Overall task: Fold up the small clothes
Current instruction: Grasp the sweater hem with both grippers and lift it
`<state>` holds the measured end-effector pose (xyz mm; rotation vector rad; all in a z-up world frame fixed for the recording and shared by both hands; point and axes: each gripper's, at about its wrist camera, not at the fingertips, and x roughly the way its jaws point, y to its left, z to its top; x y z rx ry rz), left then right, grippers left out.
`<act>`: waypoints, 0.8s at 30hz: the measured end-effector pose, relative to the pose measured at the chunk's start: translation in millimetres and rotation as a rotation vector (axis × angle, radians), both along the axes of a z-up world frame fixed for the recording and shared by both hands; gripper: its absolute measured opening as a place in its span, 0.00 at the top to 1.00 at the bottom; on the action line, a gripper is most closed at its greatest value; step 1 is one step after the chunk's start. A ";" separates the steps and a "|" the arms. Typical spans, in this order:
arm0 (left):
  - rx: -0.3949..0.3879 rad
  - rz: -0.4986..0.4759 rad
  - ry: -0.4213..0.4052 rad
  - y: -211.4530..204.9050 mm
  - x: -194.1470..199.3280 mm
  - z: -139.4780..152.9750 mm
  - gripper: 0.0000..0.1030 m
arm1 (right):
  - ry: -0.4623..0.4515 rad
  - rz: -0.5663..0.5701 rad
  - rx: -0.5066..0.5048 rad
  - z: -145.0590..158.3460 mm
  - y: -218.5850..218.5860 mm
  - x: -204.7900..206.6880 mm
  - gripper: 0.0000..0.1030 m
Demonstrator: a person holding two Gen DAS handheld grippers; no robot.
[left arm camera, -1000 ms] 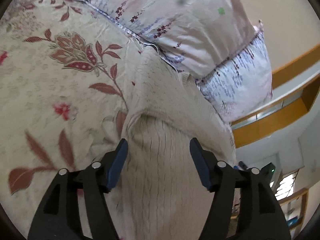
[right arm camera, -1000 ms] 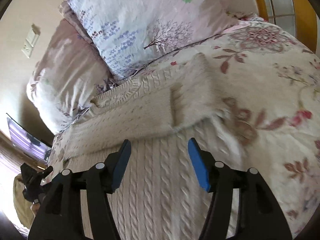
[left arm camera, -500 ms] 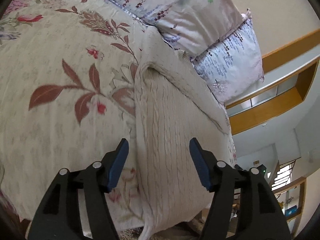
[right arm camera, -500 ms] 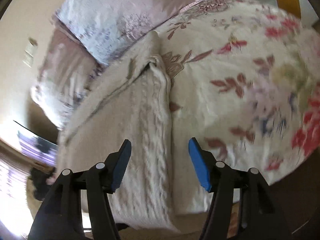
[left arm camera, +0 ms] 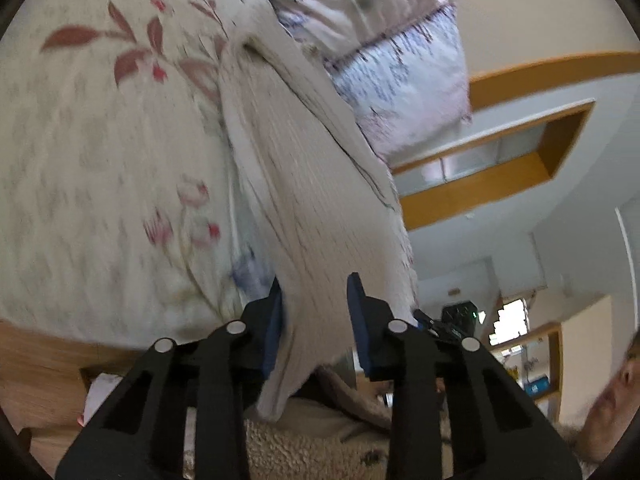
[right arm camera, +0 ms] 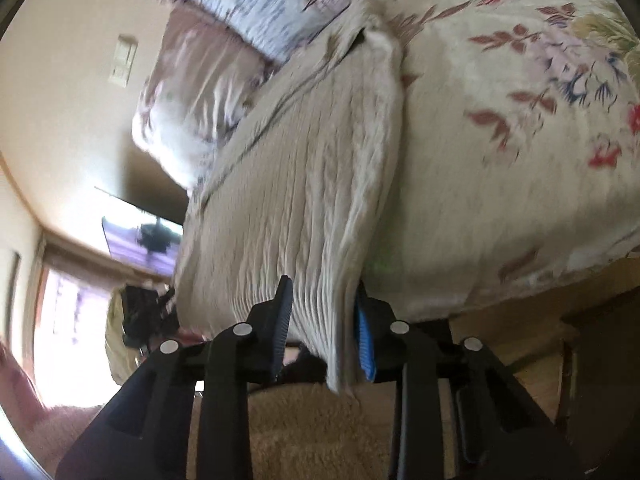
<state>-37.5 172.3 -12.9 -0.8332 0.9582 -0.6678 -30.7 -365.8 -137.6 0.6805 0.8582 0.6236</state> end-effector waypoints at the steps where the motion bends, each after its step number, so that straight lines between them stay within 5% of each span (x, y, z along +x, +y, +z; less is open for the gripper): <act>1: 0.009 -0.013 -0.003 -2.4 -2.6 -1.3 0.71 | 0.001 0.010 -0.015 -1.1 2.4 -2.9 0.69; 3: 0.030 -0.042 -0.007 -8.5 -7.5 -4.0 0.71 | 0.004 0.028 -0.037 -3.6 6.6 -6.8 0.72; 6: 0.048 -0.058 -0.014 -14.7 -9.8 -5.6 0.73 | -0.009 0.032 -0.044 -4.0 10.6 -7.6 0.89; 10: 0.099 -0.091 -0.038 -26.1 -10.9 -0.5 0.91 | -0.082 0.011 -0.078 14.4 16.6 -8.5 0.91; 19: 0.177 -0.042 -0.141 -26.8 0.6 28.3 0.94 | -0.351 -0.201 -0.211 65.0 18.5 -14.2 0.92; 24: 0.303 0.063 -0.240 -22.7 26.3 65.8 0.94 | -0.523 -0.376 -0.333 88.2 20.6 -13.5 0.92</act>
